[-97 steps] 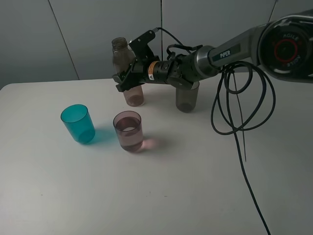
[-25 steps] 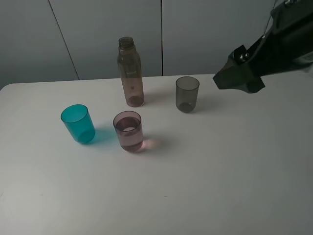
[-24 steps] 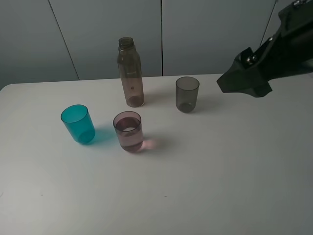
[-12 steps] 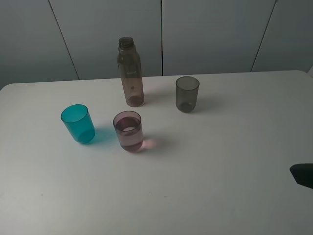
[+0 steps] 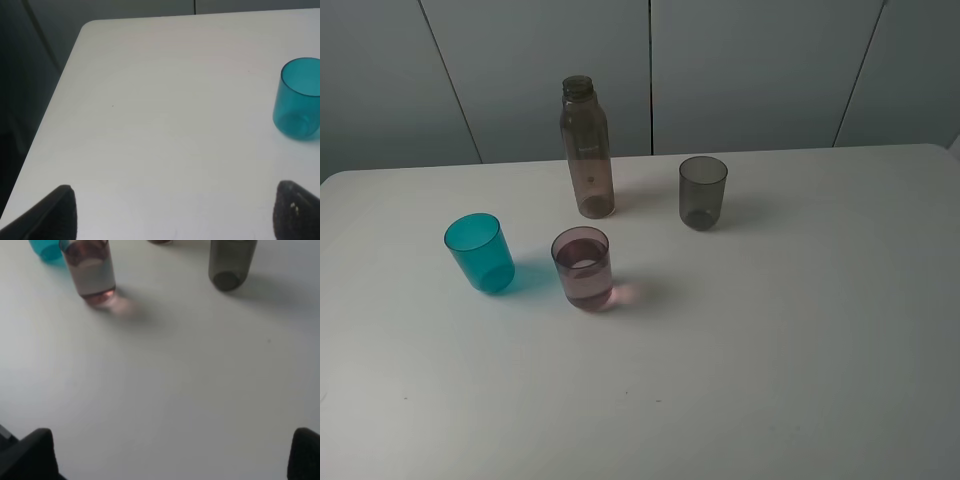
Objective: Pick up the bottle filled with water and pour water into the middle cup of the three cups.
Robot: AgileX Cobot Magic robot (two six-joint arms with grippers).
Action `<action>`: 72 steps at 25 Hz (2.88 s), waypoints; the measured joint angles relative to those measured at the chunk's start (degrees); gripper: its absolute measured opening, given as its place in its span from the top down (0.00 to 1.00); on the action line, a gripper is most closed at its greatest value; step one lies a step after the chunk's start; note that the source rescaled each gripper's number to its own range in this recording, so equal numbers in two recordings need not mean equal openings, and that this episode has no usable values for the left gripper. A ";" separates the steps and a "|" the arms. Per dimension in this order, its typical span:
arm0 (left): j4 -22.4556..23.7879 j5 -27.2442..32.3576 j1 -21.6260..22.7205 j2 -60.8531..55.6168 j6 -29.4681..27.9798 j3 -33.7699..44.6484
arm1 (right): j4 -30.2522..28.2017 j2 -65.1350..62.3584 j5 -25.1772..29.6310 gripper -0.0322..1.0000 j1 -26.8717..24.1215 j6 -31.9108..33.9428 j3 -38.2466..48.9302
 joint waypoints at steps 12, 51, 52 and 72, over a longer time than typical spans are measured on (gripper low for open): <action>0.00 0.00 0.00 0.00 0.00 0.00 | -4.94 -5.21 0.10 0.01 -5.65 6.18 0.00; 0.00 0.00 0.00 0.00 0.00 0.00 | -0.47 -9.10 0.10 0.01 -34.29 0.37 0.00; 0.00 0.00 0.00 0.00 0.00 0.00 | -0.47 -9.10 0.10 0.01 -34.29 0.37 0.00; 0.00 0.00 0.00 0.00 0.00 0.00 | -0.47 -9.10 0.10 0.01 -34.29 0.37 0.00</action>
